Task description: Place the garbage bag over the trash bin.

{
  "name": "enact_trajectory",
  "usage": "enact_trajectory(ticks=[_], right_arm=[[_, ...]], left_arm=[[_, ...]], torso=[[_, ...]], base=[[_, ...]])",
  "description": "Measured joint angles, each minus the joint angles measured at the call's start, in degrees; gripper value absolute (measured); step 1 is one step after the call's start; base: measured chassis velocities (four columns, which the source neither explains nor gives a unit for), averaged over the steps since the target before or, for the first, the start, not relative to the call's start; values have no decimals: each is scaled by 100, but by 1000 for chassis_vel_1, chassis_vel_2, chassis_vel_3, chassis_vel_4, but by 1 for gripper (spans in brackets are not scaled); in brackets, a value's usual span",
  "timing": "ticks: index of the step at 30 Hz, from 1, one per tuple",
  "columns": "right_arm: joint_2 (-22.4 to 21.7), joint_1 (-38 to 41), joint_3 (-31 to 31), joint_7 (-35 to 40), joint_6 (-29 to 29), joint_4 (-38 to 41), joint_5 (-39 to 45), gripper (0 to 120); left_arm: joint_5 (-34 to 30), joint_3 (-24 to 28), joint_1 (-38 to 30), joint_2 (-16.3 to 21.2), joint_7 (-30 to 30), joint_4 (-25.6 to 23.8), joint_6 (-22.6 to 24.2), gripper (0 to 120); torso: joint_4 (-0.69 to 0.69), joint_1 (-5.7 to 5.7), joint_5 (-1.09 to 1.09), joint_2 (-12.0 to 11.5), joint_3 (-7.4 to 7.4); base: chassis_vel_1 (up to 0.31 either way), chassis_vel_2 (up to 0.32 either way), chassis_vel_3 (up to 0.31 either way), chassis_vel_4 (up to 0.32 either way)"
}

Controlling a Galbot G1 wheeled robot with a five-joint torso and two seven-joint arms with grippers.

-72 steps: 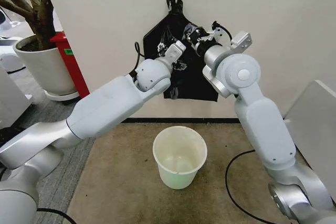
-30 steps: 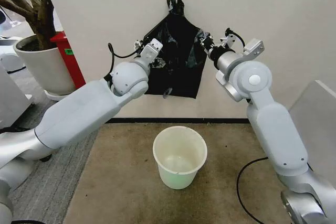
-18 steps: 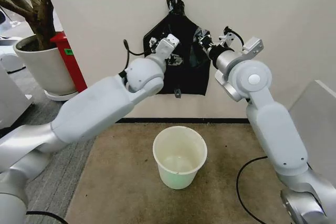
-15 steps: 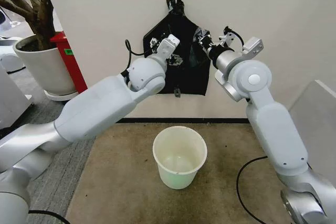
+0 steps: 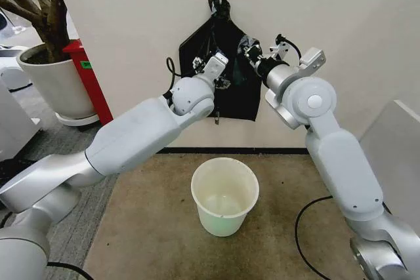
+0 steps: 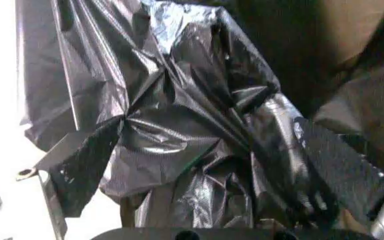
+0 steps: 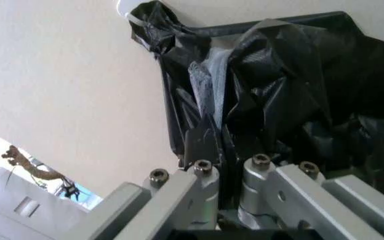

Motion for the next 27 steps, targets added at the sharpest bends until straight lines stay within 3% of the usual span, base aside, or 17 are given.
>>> enact_trajectory(ticks=[2,8,11,15,27], right_arm=[[-6,-22,0,4,5,15,0,0],[-40,-56,11,21,19,60,7,0],[-65,-64,19,27,31,86,16,0],[-91,-66,27,28,38,110,28,0],[-287,-216,122,-28,59,302,100,0]], left_arm=[[20,4,13,-10,-52,56,0,100],[51,6,31,-67,-121,205,0,82],[52,5,32,-100,-131,264,-1,67],[52,5,32,-109,-132,299,0,56],[-22,-24,48,-39,-184,273,0,10]], torso=[[0,0,0,0,0],[0,0,0,0,0],[-1,0,0,0,0],[0,0,0,0,0],[0,0,0,0,0]], base=[[0,0,0,0],[0,0,0,0],[0,0,0,0],[0,0,0,0],[0,0,0,0]])
